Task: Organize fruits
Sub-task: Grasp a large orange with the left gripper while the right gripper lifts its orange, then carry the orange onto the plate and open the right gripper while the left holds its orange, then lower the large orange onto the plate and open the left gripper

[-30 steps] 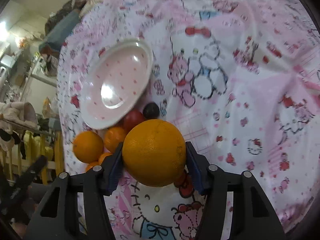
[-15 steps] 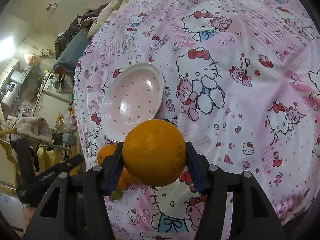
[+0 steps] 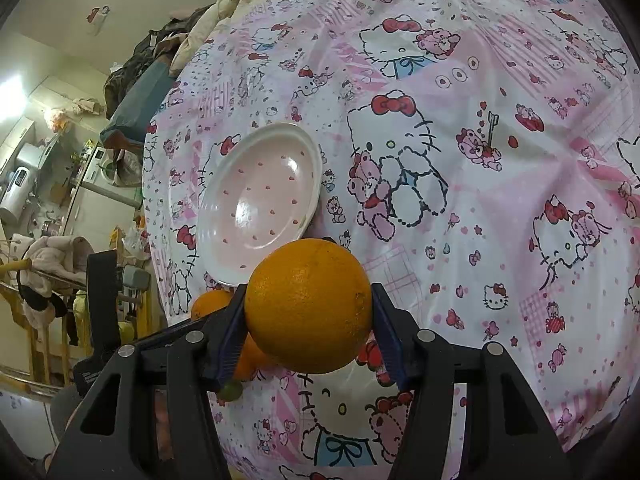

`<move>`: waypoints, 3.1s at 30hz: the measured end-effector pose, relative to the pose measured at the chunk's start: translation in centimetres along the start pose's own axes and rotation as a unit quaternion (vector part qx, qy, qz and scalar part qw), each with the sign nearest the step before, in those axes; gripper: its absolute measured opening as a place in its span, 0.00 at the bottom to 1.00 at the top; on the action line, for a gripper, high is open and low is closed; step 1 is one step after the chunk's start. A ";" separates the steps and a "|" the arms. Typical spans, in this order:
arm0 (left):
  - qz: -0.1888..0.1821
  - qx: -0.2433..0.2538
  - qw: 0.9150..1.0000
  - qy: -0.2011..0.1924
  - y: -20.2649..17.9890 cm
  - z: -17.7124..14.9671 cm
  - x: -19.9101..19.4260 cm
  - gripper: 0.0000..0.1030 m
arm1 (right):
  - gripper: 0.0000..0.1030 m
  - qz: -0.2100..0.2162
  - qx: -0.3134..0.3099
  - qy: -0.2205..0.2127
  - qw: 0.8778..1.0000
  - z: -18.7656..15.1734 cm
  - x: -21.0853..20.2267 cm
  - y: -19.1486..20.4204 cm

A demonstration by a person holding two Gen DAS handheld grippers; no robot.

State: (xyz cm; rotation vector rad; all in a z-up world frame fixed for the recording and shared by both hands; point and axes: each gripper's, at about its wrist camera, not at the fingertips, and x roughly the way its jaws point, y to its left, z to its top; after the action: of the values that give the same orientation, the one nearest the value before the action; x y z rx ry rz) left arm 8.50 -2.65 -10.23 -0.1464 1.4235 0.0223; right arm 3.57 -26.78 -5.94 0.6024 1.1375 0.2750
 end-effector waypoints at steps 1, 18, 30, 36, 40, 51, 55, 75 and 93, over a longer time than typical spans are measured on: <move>-0.007 -0.002 1.000 0.002 -0.1 0.1 0.2 0.62 | 0.58 0.000 0.000 0.001 1.000 0.0 0.0 0.0; -0.020 -0.001 0.998 -0.053 1.9 -1.8 -3.8 0.56 | 0.58 -0.002 -0.008 -0.004 1.000 0.0 -0.1 0.3; -0.024 0.026 0.993 -0.110 1.2 1.3 -9.5 0.56 | 0.58 -0.009 -0.062 -0.030 0.998 2.9 -2.0 2.2; -0.024 0.036 0.992 -0.115 0.6 3.6 -9.7 0.56 | 0.58 -0.005 -0.080 -0.031 0.996 5.1 -1.6 3.1; -0.031 0.037 0.993 -0.108 0.3 5.1 -9.2 0.56 | 0.58 -0.008 -0.087 -0.027 0.996 6.4 -0.7 3.2; -0.016 0.033 0.993 -0.111 0.4 8.2 -6.3 0.56 | 0.58 -0.033 -0.132 0.023 0.990 9.9 4.8 4.4; -0.023 0.014 0.994 -0.107 1.4 9.2 -5.9 0.56 | 0.58 -0.045 -0.149 0.048 0.987 10.7 8.2 4.9; -0.029 -0.037 0.996 -0.079 4.1 10.7 -4.2 0.56 | 0.62 -0.086 -0.238 0.077 0.964 12.0 16.2 7.9; -0.055 0.013 0.995 -0.086 -1.3 12.2 -2.1 0.56 | 0.75 -0.058 -0.103 0.018 0.993 13.8 7.6 3.8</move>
State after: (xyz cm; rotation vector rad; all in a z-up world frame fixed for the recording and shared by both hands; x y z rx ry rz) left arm 20.33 -2.36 -6.31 -0.1963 1.2410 -0.0728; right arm 19.54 -24.12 -5.66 0.3490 1.1571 0.2989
